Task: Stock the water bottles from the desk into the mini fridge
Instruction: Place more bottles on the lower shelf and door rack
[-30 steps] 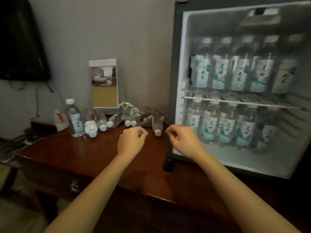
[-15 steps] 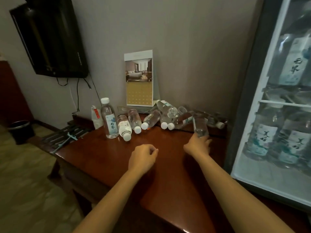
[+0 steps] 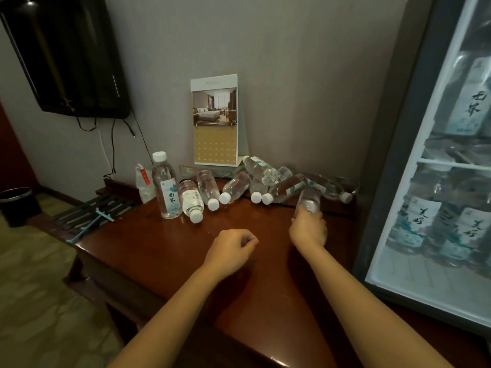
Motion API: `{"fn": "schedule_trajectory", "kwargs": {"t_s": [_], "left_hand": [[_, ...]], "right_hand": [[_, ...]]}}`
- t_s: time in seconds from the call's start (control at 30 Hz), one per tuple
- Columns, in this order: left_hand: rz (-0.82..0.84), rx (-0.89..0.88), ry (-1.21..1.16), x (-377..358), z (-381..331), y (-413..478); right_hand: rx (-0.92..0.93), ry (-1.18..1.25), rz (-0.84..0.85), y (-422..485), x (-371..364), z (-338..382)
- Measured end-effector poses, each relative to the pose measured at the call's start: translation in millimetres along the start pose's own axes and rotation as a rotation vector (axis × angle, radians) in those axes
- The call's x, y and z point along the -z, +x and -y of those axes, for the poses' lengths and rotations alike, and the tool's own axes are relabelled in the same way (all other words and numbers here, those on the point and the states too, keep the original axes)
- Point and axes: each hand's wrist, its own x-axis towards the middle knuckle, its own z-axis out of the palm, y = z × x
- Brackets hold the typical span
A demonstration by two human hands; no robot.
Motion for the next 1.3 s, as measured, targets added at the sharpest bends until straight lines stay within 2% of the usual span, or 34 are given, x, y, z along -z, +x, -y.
{"fn": "schedule_trajectory", "kwargs": {"t_s": [0.2, 0.4, 0.47, 0.6, 0.67, 0.8, 0.9, 1.0, 1.13, 1.23, 1.3], "left_hand": [[0.001, -0.038, -0.041, 0.9, -18.5, -13.9], [-0.009, -0.079, -0.13, 7.4, -46.0, -25.3], [0.07, -0.086, -0.164, 12.2, -52.3, -28.9], [0.438, -0.079, -0.398, 11.6, -61.2, -41.9], [0.48, -0.055, -0.466, 4.1, -66.2, -49.9], [0.407, -0.043, -0.516, -7.1, -75.4, -55.8], [0.432, -0.058, -0.561, -10.4, -79.2, -60.0], [0.456, -0.029, -0.654, -14.2, -82.1, -68.7], [0.395, -0.007, -0.707, -15.9, -89.3, -78.8], [0.392, -0.038, -0.685, -15.3, -99.3, -85.7], [0.4, -0.057, -0.63, -16.0, -105.5, -91.5]], "right_hand": [[0.066, 0.199, -0.098, -26.7, 49.4, -4.2], [0.336, 0.193, 0.002, -56.6, 102.4, -4.0], [0.44, 0.189, 0.052, -67.6, 117.7, -2.6], [0.637, 0.107, 0.169, -84.2, 140.4, -6.2], [0.675, 0.055, 0.202, -88.7, 145.4, -11.6], [0.661, 0.116, 0.116, -94.9, 143.5, -29.8], [0.548, 0.395, 0.057, -105.9, 134.6, -46.6], [0.367, 0.651, 0.234, -121.9, 117.7, -67.4], [0.291, 0.906, 0.481, -144.8, 103.0, -93.8], [0.264, 0.958, 0.553, -154.1, 103.5, -107.0], [0.255, 0.976, 0.534, -161.1, 105.6, -113.0]]}}
